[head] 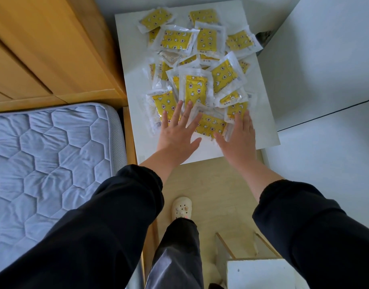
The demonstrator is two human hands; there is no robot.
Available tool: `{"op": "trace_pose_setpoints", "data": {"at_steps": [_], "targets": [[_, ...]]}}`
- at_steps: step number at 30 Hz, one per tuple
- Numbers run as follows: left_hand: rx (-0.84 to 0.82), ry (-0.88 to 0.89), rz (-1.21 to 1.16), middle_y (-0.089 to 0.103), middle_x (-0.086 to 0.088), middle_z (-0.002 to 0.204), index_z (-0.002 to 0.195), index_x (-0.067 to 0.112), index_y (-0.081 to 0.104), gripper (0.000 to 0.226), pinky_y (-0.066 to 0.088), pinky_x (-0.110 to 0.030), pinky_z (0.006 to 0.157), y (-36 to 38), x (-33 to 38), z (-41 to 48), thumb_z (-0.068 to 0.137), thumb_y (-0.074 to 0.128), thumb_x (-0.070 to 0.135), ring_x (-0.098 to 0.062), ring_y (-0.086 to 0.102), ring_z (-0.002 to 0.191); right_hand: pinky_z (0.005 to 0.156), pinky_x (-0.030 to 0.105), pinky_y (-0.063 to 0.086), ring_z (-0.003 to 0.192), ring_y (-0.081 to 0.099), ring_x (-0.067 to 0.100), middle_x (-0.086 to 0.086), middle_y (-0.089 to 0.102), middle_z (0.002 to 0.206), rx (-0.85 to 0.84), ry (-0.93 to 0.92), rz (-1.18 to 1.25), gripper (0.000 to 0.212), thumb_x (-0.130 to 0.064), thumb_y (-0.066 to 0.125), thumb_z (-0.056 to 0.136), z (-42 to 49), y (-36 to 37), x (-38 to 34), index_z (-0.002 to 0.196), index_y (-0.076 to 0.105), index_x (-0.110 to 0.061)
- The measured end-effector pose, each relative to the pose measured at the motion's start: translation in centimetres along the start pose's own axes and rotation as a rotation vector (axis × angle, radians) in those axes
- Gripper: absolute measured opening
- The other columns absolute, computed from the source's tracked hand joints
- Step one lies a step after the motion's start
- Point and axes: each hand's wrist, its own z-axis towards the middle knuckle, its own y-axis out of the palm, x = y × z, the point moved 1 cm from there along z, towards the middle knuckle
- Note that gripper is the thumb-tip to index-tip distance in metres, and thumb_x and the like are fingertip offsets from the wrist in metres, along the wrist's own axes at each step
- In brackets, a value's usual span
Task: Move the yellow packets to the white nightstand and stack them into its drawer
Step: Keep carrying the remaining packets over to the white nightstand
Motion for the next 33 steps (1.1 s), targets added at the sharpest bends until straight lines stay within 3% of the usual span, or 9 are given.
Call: {"op": "trace_pose_setpoints", "data": {"at_steps": [15, 24, 33], "targets": [[0.124, -0.235, 0.006, -0.024, -0.006, 0.158, 0.150, 0.025, -0.019, 0.071, -0.004, -0.055, 0.116, -1.7, 8.3, -12.4, 0.099, 0.022, 0.052, -0.029, -0.022, 0.145, 0.116, 0.052, 0.005, 0.147, 0.004, 0.028, 0.014, 0.008, 0.159, 0.069, -0.282, -0.081, 0.065, -0.035, 0.047, 0.095, -11.8, -4.9, 2.0, 0.148, 0.022, -0.007], [0.235, -0.434, -0.115, -0.017, -0.005, 0.160, 0.152, 0.026, -0.009, 0.069, -0.001, -0.054, 0.116, -2.4, 19.2, -31.3, 0.100, 0.030, 0.046, -0.027, -0.017, 0.147, 0.118, 0.051, 0.004, 0.148, 0.001, 0.026, 0.012, 0.003, 0.160, 0.042, -0.488, -0.157, 0.066, -0.036, 0.046, 0.095, -29.4, -9.5, 7.4, 0.149, 0.019, -0.009], [0.288, -0.670, -0.227, -0.010, -0.005, 0.161, 0.154, 0.024, 0.001, 0.069, -0.003, -0.056, 0.115, -2.4, 25.4, -52.3, 0.098, 0.035, 0.046, -0.028, -0.015, 0.147, 0.115, 0.055, 0.006, 0.147, 0.009, 0.030, 0.015, 0.013, 0.158, 0.036, -0.779, -0.157, 0.062, -0.032, 0.049, 0.093, -47.2, -11.7, 6.5, 0.146, 0.029, -0.006]]}}
